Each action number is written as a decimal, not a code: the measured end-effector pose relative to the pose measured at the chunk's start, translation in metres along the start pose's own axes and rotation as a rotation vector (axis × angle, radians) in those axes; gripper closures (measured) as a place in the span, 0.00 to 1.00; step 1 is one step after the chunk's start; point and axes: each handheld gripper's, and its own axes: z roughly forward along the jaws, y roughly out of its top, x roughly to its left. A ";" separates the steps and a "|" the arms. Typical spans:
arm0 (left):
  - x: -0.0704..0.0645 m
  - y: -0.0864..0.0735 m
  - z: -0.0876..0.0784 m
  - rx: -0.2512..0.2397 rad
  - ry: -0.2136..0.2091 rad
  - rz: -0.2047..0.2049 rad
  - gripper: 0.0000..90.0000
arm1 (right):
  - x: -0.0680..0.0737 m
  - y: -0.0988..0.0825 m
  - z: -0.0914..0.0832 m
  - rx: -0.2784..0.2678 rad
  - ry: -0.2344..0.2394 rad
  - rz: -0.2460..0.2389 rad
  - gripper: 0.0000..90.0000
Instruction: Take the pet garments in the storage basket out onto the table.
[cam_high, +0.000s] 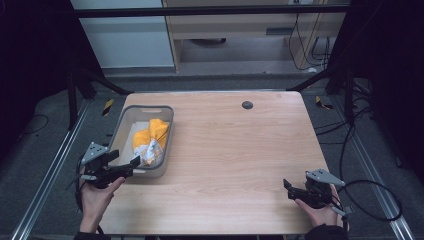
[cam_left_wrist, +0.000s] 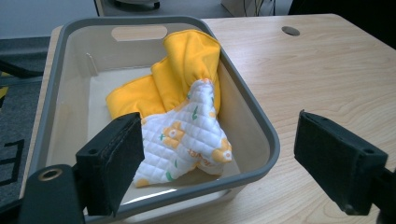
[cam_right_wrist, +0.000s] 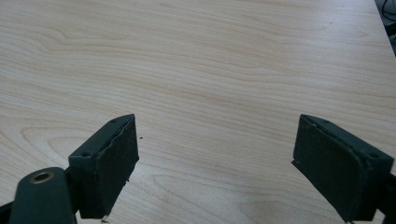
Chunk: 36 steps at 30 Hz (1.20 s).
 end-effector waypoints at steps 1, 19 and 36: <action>0.000 0.001 0.001 0.002 0.001 0.001 0.17 | 0.000 0.000 0.000 -0.003 0.003 0.005 0.16; 0.007 0.025 0.034 0.056 0.008 0.019 0.18 | 0.000 0.003 -0.002 -0.022 -0.008 -0.013 0.16; 0.003 0.044 0.068 0.143 0.020 0.064 0.20 | 0.002 0.003 0.000 -0.015 -0.006 -0.030 0.16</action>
